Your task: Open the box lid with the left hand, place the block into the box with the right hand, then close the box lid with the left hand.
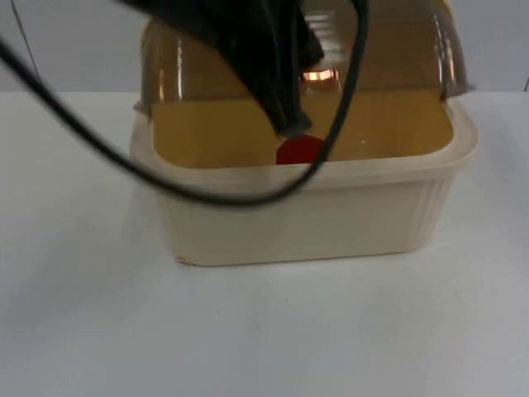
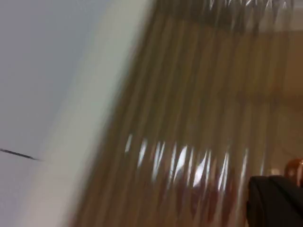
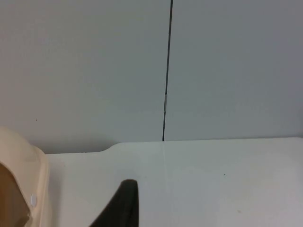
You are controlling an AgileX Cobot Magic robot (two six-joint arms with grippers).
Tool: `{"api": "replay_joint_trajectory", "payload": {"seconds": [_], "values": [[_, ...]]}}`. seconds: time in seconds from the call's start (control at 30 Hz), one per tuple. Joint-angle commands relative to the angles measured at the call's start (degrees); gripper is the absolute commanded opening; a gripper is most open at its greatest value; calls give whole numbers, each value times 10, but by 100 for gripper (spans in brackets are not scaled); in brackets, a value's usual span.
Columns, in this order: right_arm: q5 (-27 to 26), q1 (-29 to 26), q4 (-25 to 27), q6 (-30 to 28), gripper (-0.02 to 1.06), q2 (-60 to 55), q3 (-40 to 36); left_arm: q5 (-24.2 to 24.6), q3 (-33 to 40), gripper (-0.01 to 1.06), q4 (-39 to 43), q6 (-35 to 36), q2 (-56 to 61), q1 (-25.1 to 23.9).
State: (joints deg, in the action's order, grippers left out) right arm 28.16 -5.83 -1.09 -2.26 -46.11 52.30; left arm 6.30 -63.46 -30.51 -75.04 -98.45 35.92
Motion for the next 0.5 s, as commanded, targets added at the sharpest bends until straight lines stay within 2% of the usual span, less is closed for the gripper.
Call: {"api": "replay_joint_trajectory", "payload": {"seconds": [0.0,0.13,0.27,0.47], "values": [[-10,-2,-1,0,105,0,0,-50,72,0,10,8,8,34],[-10,8,-1,0,105,0,0,-55,109,0,9,8,10,61],[-4,26,-1,0,105,0,0,-58,112,0,-18,10,41,70],[-1,31,-1,0,105,0,0,-66,112,0,-156,10,142,62]]}}
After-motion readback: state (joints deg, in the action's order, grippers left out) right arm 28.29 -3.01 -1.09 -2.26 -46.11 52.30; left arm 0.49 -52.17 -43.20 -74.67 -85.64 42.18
